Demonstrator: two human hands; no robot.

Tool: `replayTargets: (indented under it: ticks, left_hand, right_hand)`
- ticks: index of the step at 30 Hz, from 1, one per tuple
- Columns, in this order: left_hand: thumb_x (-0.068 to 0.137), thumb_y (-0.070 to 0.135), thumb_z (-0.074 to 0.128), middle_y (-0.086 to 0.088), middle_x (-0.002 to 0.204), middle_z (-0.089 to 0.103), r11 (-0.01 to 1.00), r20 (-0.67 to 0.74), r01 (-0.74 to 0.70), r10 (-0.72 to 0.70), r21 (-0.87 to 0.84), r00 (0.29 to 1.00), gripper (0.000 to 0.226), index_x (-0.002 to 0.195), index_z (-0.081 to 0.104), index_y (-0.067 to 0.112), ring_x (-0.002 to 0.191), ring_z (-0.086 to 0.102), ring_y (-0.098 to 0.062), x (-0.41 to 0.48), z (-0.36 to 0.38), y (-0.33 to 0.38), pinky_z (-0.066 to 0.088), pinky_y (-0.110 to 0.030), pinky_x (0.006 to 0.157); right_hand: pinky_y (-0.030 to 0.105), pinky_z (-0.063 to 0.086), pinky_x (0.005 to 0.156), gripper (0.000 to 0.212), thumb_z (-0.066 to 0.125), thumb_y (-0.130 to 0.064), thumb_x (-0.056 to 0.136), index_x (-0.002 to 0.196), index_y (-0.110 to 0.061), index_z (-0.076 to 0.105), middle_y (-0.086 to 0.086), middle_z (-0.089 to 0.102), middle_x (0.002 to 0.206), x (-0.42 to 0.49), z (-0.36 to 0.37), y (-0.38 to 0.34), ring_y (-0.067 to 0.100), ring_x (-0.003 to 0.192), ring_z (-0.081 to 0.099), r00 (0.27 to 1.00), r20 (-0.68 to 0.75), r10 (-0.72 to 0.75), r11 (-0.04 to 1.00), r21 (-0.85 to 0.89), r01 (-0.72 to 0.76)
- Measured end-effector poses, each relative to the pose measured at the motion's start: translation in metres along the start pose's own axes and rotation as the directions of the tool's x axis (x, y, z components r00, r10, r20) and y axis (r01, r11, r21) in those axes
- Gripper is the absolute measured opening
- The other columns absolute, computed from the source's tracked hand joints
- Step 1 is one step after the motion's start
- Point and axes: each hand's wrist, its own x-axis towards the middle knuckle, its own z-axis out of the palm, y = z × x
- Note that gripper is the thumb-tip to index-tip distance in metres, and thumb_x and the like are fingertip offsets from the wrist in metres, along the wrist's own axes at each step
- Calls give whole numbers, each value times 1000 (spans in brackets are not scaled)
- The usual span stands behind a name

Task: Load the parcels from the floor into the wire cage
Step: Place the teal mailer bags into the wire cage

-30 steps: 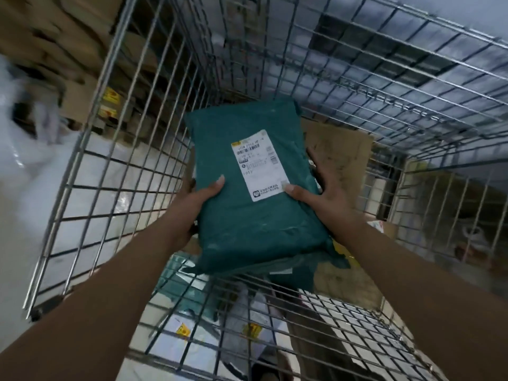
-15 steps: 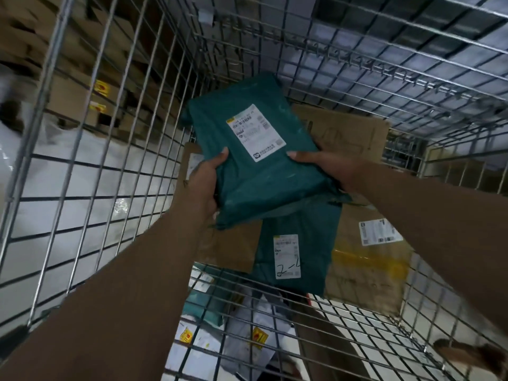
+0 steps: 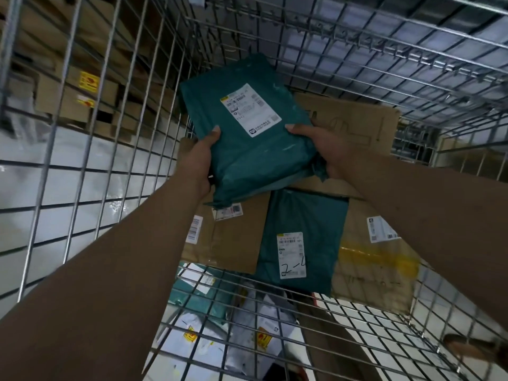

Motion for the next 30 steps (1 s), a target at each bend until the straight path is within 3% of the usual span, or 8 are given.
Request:
replayTargets:
  ticks: [4,9,13,16,17,21,27,30]
  left_hand:
    - [88,30,81,-1,119,74,999,55,8,-10,38,998,40,123,61,29,105,73,-26,-26,-3,-10,61,-48,89]
    - [90,14,77,4,129,72,987,180,-59,32,147,983,66,144,52,40,116,70,-25,-45,-22,-31,58,-48,96]
    - [89,9,76,8,136,67,954,257,-102,28,282,966,87,152,37,54,117,69,-20,-68,-25,-48,57,-45,97]
    - [90,14,74,13,121,73,918,293,-15,-110,395,950,50,126,62,47,110,70,-15,-93,-18,-75,55,-42,97]
    - [87,20,77,10,122,73,896,293,10,-155,444,943,41,120,66,41,109,70,-16,-101,-16,-83,55,-42,98]
    - [84,20,84,13,136,66,755,375,-166,-112,634,920,64,139,58,40,122,65,-12,-115,-12,-119,53,-43,105]
    - [90,38,76,8,151,53,559,389,-279,-85,781,917,75,156,40,28,137,51,-18,-115,4,-179,39,-38,117]
    - [99,36,66,-2,154,51,334,327,-320,36,887,944,74,162,29,27,137,51,-29,-109,12,-192,38,-30,108]
  right_hand:
    - [37,62,84,55,81,-23,86,136,-26,61,3,76,117,-17,-14,20,25,105,74,999,43,16,1000,-12,-16]
    - [42,59,92,97,89,-16,74,150,-40,35,-2,66,132,-53,-34,54,23,115,68,992,110,69,984,-172,-49]
    - [27,59,84,83,89,-41,77,143,-31,39,-13,64,127,-95,-37,89,6,109,66,996,24,88,985,-154,-83]
    - [33,54,100,79,92,-41,73,134,-24,43,-13,64,124,-123,-45,130,3,109,64,994,-97,44,985,-163,-60]
    - [36,53,104,85,94,-43,69,134,-24,41,-11,64,127,-133,-50,145,7,113,64,990,-134,42,983,-171,-65]
    - [45,54,103,114,96,-59,54,142,-22,33,-6,60,137,-170,-74,196,16,120,62,970,-232,72,973,-197,-120]
    - [46,53,103,102,92,-57,62,139,-20,36,-3,58,138,-183,-99,239,19,121,61,955,-286,84,966,-210,-148]
    - [44,53,102,87,89,-46,73,136,-13,39,3,58,141,-165,-97,249,21,121,60,948,-313,60,954,-261,-147]
